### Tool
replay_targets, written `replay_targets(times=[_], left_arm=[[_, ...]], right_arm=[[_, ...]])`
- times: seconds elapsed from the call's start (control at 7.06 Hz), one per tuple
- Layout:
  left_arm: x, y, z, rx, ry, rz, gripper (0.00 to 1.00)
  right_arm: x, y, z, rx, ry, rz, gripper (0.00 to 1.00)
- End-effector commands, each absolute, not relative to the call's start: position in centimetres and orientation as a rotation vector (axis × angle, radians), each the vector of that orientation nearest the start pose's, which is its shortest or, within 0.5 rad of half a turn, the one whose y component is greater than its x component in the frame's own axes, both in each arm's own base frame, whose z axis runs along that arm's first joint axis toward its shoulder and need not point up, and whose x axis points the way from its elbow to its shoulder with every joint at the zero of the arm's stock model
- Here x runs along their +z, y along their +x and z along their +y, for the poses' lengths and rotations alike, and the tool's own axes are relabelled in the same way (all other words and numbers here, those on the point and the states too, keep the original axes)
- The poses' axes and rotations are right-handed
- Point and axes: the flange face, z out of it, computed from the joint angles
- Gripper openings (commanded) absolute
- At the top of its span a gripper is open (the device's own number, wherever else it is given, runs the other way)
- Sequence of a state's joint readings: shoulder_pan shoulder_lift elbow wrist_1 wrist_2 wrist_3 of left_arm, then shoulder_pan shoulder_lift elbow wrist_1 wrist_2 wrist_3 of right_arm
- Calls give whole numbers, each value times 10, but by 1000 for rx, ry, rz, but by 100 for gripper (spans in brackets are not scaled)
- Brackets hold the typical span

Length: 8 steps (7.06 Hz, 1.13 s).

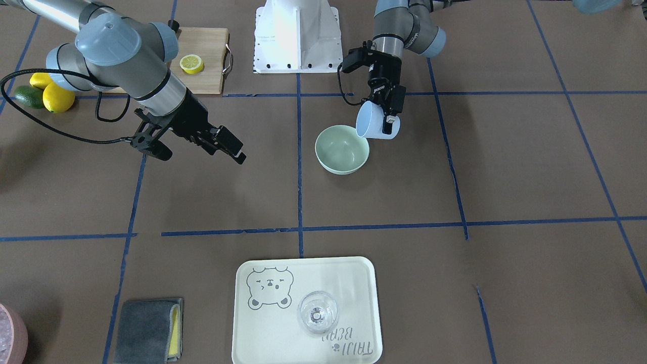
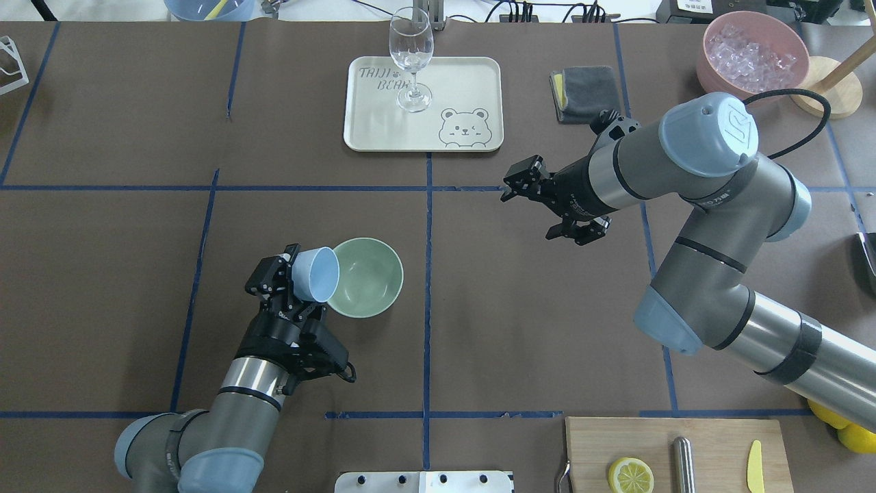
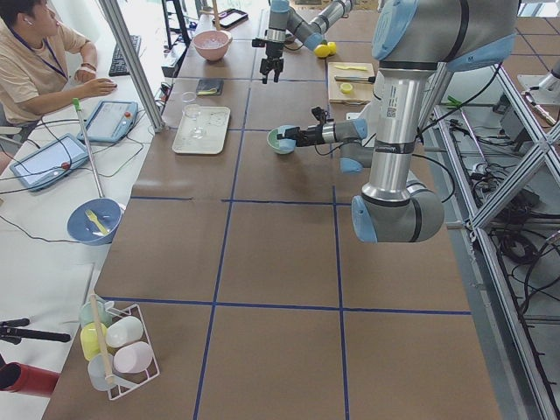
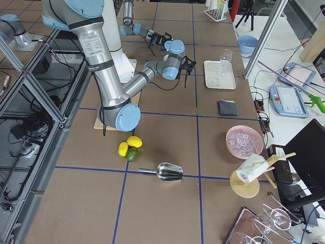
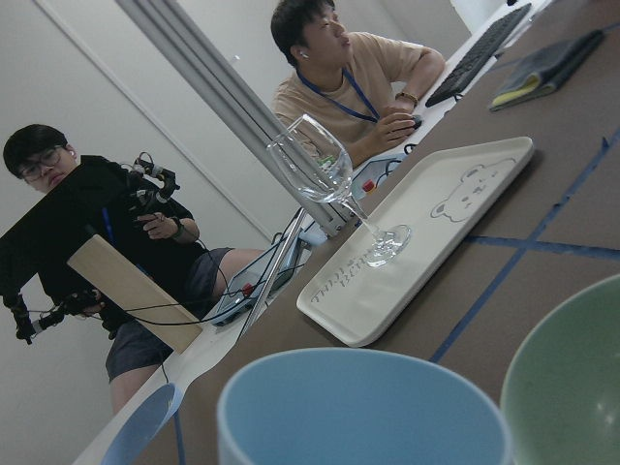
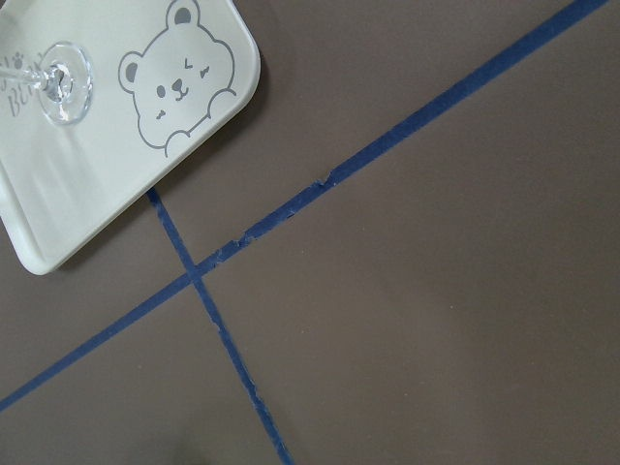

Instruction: Pour ice into bowl

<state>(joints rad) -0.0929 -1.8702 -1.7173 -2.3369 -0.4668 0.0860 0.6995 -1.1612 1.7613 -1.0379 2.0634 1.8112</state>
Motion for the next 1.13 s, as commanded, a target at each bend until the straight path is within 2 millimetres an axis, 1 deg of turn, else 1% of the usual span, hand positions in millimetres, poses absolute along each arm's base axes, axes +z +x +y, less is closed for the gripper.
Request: replay_targets(times=[0.0, 0.14, 0.28, 0.42, 0.57, 0.71, 0.99], left_arm=[[295, 556, -286, 841, 1365, -233, 0], [304, 558, -289, 920, 1326, -315, 0], [310, 558, -298, 1063, 1269, -460, 0], [314, 560, -299, 1162, 1232, -545, 0], [308, 555, -301, 1229, 1198, -605, 0], [298, 549, -300, 1254, 1197, -624, 0], [298, 548, -300, 1254, 1197, -625, 0]], right_arm=[[283, -415, -463, 551, -174, -1185, 100], [282, -415, -465, 555, -171, -1183, 100], [282, -415, -465, 556, -167, -1185, 100], [283, -415, -465, 558, -167, -1183, 100], [282, -415, -465, 559, -167, -1185, 100], [280, -416, -465, 559, -169, -1187, 100], [280, -416, -465, 559, -169, -1187, 100]])
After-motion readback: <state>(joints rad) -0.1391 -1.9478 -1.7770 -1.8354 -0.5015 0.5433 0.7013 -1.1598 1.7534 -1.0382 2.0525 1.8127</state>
